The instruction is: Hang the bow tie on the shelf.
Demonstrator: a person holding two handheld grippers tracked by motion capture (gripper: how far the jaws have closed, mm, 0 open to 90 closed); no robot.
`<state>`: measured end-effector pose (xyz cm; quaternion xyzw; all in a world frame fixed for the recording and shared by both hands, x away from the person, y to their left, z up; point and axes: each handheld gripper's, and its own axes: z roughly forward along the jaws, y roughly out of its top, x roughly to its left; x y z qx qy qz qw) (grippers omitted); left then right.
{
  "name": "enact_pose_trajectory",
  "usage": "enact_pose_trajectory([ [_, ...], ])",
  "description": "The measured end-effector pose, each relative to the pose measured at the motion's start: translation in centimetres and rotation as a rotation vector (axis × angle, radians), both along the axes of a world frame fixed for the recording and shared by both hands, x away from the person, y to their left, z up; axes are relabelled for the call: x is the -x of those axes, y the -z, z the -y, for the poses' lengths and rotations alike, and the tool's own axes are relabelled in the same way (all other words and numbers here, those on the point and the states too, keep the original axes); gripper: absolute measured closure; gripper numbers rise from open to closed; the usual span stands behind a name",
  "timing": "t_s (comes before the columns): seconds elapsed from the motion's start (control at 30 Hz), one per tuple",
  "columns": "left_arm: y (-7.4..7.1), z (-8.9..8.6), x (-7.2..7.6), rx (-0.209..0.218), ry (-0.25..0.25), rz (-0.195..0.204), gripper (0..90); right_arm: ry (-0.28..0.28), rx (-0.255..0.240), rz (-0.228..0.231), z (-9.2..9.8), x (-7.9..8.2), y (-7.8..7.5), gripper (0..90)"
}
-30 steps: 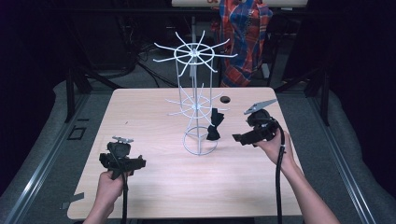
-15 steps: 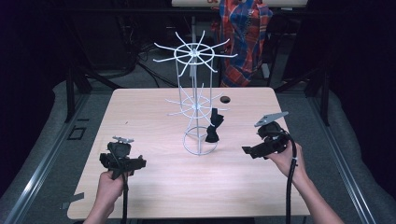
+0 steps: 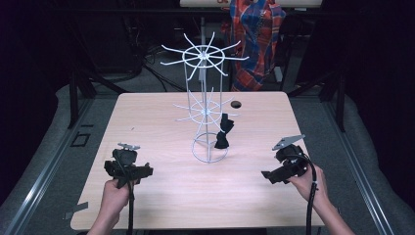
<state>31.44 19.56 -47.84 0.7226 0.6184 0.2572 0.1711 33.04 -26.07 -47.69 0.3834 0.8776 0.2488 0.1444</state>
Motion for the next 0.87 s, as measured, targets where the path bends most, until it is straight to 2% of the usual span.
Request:
enact_pose_trajectory([
  [0.17,0.0,0.0,0.0,0.000,0.001,0.000,16.1,-0.001,0.014,-0.027,0.3,0.2,1.1,0.0],
  [0.3,0.0,0.0,0.0,0.002,-0.003,-0.001,16.2,0.021,0.015,-0.049,0.6,0.0,1.4,0.0],
  [0.47,0.0,0.0,-0.1,0.000,-0.004,-0.001,16.1,0.022,0.008,-0.067,0.8,-0.2,1.9,0.0],
  [0.5,0.0,0.0,0.0,0.000,-0.004,-0.001,16.1,0.017,0.028,-0.069,0.9,-0.3,1.8,0.0],
  [0.53,0.0,0.0,-0.1,0.000,-0.003,-0.001,16.1,0.019,0.008,-0.075,0.8,-0.3,2.0,0.0],
  [0.63,0.0,0.0,0.0,-0.002,-0.002,0.001,16.1,0.022,0.022,-0.090,0.9,-0.4,2.1,0.0],
  [0.7,0.0,0.0,0.0,-0.002,-0.003,0.003,16.1,0.021,0.004,-0.091,0.9,-0.5,2.2,0.0],
  [0.87,0.0,0.0,-0.1,-0.003,0.000,0.001,16.1,0.028,0.004,-0.067,0.9,-0.6,2.0,0.0],
])
